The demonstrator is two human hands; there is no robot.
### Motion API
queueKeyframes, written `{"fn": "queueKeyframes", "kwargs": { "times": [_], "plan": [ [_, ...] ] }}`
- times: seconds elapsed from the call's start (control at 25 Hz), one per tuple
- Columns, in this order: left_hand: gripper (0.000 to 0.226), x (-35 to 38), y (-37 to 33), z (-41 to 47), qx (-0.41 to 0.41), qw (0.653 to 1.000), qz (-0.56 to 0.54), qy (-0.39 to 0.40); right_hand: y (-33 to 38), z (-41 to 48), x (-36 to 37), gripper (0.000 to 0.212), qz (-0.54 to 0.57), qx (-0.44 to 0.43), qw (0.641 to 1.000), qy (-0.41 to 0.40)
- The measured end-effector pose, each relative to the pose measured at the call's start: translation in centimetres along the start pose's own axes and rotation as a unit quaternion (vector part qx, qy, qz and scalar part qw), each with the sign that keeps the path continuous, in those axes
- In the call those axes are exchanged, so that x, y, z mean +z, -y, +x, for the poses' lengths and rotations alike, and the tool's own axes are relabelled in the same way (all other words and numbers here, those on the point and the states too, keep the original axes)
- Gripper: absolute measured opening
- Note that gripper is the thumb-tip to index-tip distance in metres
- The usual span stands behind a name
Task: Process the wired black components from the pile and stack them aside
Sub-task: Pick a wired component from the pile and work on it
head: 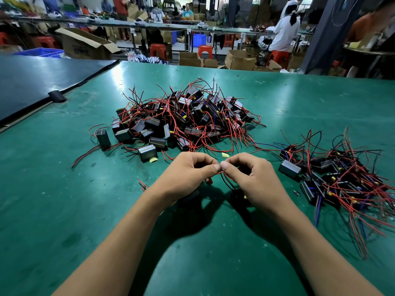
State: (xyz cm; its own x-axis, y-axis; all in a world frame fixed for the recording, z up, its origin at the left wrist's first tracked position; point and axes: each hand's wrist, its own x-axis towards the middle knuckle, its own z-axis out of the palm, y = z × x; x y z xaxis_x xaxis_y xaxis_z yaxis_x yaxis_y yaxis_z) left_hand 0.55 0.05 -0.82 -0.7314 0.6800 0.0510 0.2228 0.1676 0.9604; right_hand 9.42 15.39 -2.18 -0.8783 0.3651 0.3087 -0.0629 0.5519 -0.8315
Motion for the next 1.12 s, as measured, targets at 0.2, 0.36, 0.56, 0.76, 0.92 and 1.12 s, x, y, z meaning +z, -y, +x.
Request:
{"fn": "queueKeyframes", "kwargs": {
  "times": [0.2, 0.36, 0.56, 0.76, 0.92, 1.12],
  "plan": [
    [0.011, 0.1, -0.1, 0.0, 0.023, 0.999, 0.030, -0.004, 0.6, 0.3, 0.4, 0.026, 0.082, 0.110, 0.990, 0.033],
    [0.011, -0.1, 0.2, 0.1, 0.013, 1.000, 0.016, -0.023, 0.3, 0.1, -0.4, 0.019, 0.120, 0.085, 0.988, 0.056],
    [0.011, -0.2, 0.2, -0.1, -0.004, 1.000, 0.002, -0.019, -0.1, -0.1, -1.3, 0.007, 0.028, -0.006, 0.998, 0.053],
    [0.013, -0.1, -0.2, -0.3, -0.005, 1.000, 0.005, -0.013, -0.3, -0.1, -0.7, 0.010, -0.047, -0.142, 0.989, -0.008],
    [0.012, -0.2, -0.4, -0.4, -0.011, 1.000, 0.014, -0.008, -0.6, 0.2, -0.9, 0.011, -0.080, -0.186, 0.979, 0.000],
    [0.010, -0.1, -0.2, -0.5, 0.001, 0.999, 0.035, 0.002, -0.3, 0.0, -0.5, 0.011, -0.077, -0.098, 0.992, -0.001]
  ]
}}
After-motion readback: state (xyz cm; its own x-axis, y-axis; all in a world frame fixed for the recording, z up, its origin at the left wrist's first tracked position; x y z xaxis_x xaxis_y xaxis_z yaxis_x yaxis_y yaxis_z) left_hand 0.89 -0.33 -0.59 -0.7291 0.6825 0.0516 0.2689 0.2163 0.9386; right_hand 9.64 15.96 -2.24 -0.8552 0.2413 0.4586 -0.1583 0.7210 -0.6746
